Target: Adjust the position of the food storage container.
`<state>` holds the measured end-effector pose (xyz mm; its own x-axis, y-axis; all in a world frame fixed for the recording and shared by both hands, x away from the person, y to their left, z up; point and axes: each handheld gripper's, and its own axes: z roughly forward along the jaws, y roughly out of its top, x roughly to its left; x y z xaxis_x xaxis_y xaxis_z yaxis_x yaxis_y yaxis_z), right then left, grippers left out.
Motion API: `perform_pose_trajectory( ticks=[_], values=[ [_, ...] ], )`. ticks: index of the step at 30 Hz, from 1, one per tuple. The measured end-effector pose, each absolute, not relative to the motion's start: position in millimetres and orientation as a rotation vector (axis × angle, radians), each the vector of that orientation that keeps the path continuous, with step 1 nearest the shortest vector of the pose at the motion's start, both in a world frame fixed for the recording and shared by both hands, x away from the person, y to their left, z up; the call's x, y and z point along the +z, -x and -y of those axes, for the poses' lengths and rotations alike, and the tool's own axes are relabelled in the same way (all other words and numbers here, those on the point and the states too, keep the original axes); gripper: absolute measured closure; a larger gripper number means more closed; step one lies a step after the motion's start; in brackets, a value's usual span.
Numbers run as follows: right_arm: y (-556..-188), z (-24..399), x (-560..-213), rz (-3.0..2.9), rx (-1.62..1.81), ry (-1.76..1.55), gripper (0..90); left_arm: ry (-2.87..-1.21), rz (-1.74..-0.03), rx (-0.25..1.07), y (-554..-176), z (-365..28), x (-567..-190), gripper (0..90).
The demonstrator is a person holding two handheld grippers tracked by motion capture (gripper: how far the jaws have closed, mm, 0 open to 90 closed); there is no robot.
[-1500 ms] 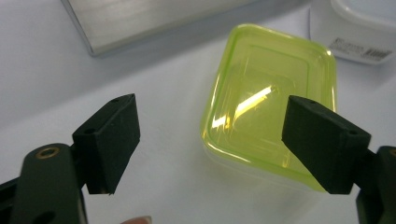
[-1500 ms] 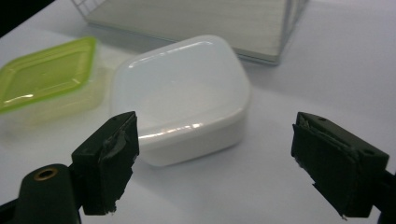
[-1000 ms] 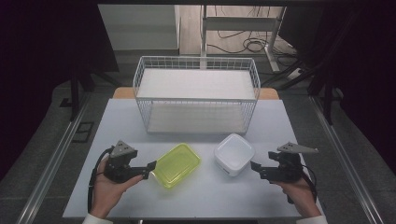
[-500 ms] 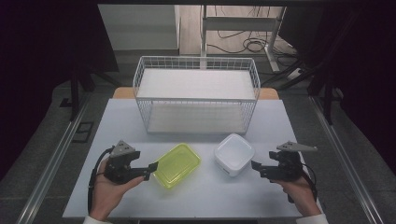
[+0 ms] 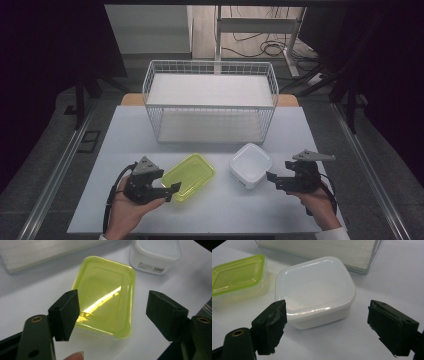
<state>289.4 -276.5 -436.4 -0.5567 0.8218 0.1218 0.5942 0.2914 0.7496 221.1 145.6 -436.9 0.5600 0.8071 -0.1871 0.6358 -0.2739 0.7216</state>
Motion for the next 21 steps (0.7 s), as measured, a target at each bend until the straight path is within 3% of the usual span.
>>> perform_pose_trajectory(
  ticks=[12,21],
  values=[
    [-289.7,273.0,-438.6,-2.283,1.107,-1.28,15.9,-2.15,-1.069,0.164,-216.8,-112.3,-453.7,36.3],
    [-289.8,271.6,-438.9,-2.281,1.103,-1.28,15.9,-2.178,-1.059,0.084,-219.2,-94.3,-468.6,62.4]
  ],
)
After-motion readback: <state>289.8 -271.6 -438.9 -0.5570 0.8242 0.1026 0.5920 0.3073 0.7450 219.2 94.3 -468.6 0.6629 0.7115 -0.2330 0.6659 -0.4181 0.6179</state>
